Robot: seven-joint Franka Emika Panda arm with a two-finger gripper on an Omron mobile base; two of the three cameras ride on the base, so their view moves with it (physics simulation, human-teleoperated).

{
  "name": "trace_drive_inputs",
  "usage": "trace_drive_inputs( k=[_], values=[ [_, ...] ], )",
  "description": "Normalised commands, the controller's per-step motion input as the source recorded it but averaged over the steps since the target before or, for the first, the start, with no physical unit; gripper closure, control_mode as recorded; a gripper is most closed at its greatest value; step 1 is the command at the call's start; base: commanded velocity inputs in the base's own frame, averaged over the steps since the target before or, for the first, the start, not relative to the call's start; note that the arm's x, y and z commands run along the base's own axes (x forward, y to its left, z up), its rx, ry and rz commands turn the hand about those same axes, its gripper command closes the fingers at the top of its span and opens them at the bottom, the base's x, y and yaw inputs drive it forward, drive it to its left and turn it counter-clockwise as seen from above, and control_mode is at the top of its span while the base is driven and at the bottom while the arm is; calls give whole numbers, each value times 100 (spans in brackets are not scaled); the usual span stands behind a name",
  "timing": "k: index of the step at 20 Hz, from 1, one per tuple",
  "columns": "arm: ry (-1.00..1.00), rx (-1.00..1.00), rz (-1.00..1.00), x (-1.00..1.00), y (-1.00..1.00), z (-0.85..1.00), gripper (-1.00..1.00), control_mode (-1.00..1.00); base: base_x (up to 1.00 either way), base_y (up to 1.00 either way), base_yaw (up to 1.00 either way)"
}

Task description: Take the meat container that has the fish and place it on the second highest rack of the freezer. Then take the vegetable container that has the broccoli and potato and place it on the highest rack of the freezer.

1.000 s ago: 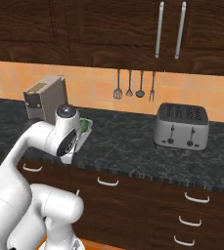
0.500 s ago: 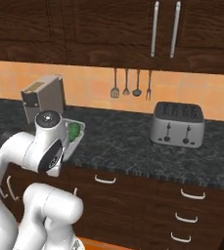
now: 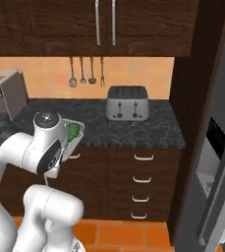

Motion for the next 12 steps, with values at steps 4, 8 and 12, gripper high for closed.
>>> trace_drive_inputs(
  k=[4,8,12],
  values=[
    [0,0,0,0,0,0,100,100,-93,-1,-56],
    [0,0,0,0,0,0,100,100,-65,0,-67],
    [0,0,0,0,0,0,100,100,-6,0,-80]
  ],
)
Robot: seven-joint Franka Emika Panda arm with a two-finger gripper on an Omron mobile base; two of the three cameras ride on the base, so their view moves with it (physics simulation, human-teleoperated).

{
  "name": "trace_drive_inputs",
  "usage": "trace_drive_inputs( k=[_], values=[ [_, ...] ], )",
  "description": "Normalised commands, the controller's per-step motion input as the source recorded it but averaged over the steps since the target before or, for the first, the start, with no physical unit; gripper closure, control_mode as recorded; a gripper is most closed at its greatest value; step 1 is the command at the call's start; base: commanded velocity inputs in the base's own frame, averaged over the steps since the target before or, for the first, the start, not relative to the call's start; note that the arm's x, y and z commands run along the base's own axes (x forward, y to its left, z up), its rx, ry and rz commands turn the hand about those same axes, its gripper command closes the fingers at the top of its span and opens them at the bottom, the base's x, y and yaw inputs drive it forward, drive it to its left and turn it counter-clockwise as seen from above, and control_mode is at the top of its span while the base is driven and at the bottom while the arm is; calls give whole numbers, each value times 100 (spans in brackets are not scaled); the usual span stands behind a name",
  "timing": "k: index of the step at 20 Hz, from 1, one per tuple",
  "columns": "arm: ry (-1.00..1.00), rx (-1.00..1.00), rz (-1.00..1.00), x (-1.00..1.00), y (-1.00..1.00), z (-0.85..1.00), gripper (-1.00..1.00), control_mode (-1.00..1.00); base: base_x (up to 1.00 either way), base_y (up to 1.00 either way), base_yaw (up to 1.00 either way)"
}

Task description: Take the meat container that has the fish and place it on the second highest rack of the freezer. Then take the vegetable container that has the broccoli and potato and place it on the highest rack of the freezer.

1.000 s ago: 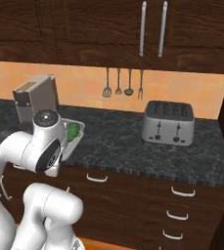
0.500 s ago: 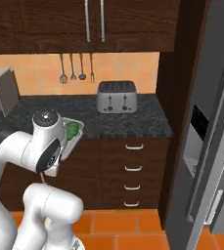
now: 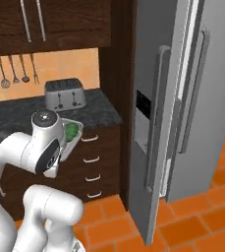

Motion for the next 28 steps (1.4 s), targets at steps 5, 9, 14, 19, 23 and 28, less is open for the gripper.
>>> trace_drive_inputs(
  k=[5,9,14,19,23,28],
  values=[
    [0,0,0,0,0,0,100,100,0,0,-85],
    [0,0,0,0,0,0,100,100,0,0,-85],
    [0,0,0,0,0,0,100,100,0,0,-84],
    [0,0,0,0,0,0,100,100,11,0,-74],
    [0,0,0,0,0,0,100,100,93,5,-29],
    [0,0,0,0,0,0,100,100,100,0,-1]
  ],
)
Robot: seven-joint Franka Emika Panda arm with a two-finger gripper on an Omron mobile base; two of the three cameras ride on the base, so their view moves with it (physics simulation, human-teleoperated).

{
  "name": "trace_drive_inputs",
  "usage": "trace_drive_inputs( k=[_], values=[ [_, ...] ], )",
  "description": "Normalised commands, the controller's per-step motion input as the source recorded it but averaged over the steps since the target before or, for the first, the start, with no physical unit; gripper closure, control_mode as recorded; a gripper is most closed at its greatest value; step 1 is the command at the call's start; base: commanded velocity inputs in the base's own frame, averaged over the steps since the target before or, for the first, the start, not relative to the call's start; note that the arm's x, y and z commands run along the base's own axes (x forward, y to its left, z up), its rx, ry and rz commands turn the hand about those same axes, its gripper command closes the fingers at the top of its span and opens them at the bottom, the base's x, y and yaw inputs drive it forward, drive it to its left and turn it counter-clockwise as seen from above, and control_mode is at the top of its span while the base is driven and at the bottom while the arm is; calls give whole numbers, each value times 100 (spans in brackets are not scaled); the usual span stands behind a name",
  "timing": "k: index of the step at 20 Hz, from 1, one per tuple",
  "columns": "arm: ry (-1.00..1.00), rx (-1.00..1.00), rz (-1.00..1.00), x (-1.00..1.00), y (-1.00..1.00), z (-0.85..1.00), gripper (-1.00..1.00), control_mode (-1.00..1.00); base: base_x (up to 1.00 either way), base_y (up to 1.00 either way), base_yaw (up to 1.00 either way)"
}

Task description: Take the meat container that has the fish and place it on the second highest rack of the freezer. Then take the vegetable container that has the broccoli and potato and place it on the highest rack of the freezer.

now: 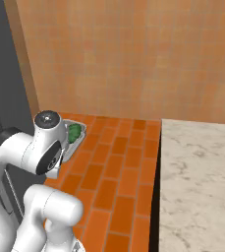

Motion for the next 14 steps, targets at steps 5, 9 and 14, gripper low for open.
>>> trace_drive_inputs(
  k=[5,9,14],
  values=[
    [0,0,0,0,0,0,100,100,100,0,19],
    [0,0,0,0,0,0,100,100,100,-1,52],
    [0,0,0,0,0,0,100,100,100,-18,68]
  ],
)
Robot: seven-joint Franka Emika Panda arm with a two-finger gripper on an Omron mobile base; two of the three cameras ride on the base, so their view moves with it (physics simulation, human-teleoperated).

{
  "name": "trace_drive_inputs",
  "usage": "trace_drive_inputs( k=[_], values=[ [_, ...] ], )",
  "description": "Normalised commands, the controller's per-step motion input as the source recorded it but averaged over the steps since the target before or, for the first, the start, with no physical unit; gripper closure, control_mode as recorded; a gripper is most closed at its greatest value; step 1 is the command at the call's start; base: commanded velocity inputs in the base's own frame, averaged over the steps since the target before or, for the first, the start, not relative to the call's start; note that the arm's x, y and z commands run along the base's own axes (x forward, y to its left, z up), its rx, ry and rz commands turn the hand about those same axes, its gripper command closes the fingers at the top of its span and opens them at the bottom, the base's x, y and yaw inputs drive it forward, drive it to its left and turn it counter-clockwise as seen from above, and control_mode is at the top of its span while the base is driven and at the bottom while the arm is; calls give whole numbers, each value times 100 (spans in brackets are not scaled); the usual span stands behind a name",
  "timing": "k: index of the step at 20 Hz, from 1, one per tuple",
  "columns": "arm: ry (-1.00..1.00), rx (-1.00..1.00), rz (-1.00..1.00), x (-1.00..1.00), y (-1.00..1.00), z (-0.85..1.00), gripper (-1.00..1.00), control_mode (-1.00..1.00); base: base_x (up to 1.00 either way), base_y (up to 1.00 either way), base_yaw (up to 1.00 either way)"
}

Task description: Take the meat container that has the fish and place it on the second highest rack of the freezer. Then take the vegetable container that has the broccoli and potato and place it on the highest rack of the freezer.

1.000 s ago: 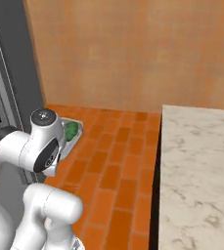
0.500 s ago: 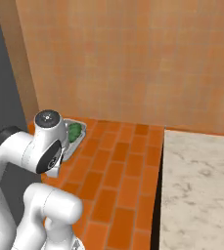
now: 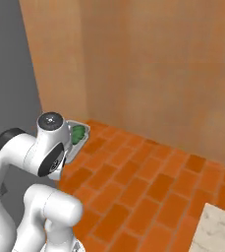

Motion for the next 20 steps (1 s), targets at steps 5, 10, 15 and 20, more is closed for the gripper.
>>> trace_drive_inputs(
  k=[5,10,15,20],
  values=[
    [0,0,0,0,0,0,100,100,86,-19,73],
    [0,0,0,0,0,0,100,100,8,0,80],
    [0,0,0,0,0,0,100,100,-2,0,82],
    [0,0,0,0,0,0,100,100,7,0,78]
  ],
)
